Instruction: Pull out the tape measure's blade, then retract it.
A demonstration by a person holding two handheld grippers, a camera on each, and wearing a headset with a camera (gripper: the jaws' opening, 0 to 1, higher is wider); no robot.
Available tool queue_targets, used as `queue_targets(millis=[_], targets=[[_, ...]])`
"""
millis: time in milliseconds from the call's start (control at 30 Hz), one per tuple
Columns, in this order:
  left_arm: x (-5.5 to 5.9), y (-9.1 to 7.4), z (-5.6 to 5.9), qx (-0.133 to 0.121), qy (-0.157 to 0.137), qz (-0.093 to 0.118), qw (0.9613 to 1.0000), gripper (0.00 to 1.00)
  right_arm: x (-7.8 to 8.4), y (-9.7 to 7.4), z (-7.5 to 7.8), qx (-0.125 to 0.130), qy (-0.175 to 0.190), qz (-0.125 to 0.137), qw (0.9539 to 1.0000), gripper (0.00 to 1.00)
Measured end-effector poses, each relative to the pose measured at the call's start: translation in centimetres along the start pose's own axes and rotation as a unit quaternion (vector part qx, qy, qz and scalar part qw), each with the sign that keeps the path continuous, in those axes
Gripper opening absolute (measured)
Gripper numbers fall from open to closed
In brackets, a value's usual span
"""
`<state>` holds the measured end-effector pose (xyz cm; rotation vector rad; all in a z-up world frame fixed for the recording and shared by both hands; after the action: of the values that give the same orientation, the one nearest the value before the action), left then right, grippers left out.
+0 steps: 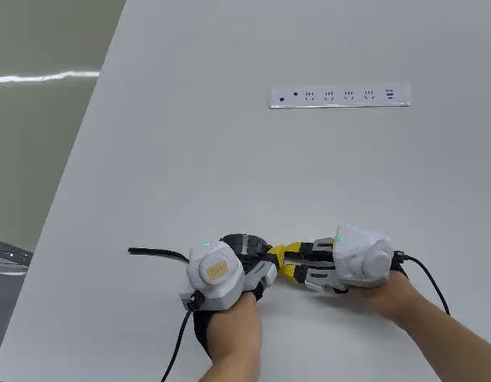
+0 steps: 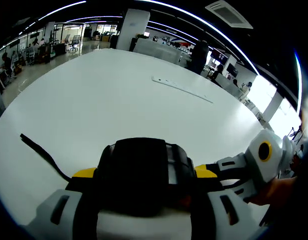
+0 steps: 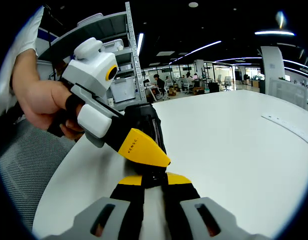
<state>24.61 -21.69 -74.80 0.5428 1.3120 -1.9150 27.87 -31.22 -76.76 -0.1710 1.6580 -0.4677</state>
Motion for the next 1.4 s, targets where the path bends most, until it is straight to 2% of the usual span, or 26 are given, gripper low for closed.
queue_targets(millis=[200, 233, 267, 400, 700, 1133, 1400], targets=[[0.13, -0.07, -0.05, 0.014, 0.029, -0.014, 0.9994, 0.73, -0.02, 0.00, -0.04, 0.002, 0.003, -0.002, 1.0000, 0.15], [0.15, -0.10, -0.07, 0.015, 0.041, -0.019, 0.9989, 0.74, -0.03, -0.01, -0.04, 0.003, 0.003, -0.003, 1.0000, 0.15], [0.10, -0.11, -0.01, 0.017, 0.043, -0.016, 0.9988, 0.73, -0.02, 0.00, -0.04, 0.004, 0.004, -0.003, 1.0000, 0.15], [0.25, -0.22, -0.11, 0.023, 0.040, -0.018, 0.9988, 0.74, -0.11, -0.07, -0.05, 0.008, 0.004, -0.005, 1.0000, 0.17], [0.45, -0.46, -0.28, 0.032, 0.048, -0.019, 0.9981, 0.74, -0.29, -0.32, -0.33, 0.008, 0.014, 0.000, 0.9999, 0.28], [0.49, -0.84, -0.50, 0.045, 0.053, -0.019, 0.9974, 0.75, -0.32, -0.38, -0.81, 0.015, 0.022, 0.000, 0.9996, 0.35], [0.57, -0.92, -0.59, 0.046, 0.054, -0.019, 0.9973, 0.75, -0.36, -0.64, -0.77, 0.019, 0.023, -0.001, 0.9996, 0.35]])
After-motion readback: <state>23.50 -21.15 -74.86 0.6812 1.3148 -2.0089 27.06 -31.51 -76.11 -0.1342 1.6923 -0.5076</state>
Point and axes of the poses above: the centre of the closed fingertips' face, and the gripper's own axes: y roughly forward along the fingers, z roughly to its right, x roughly out of its underside, the point moved 5 cm from there along -y, roughly backward along the fingers, and after that the axes turned 12 degrees about x, right-handed, at the moved point
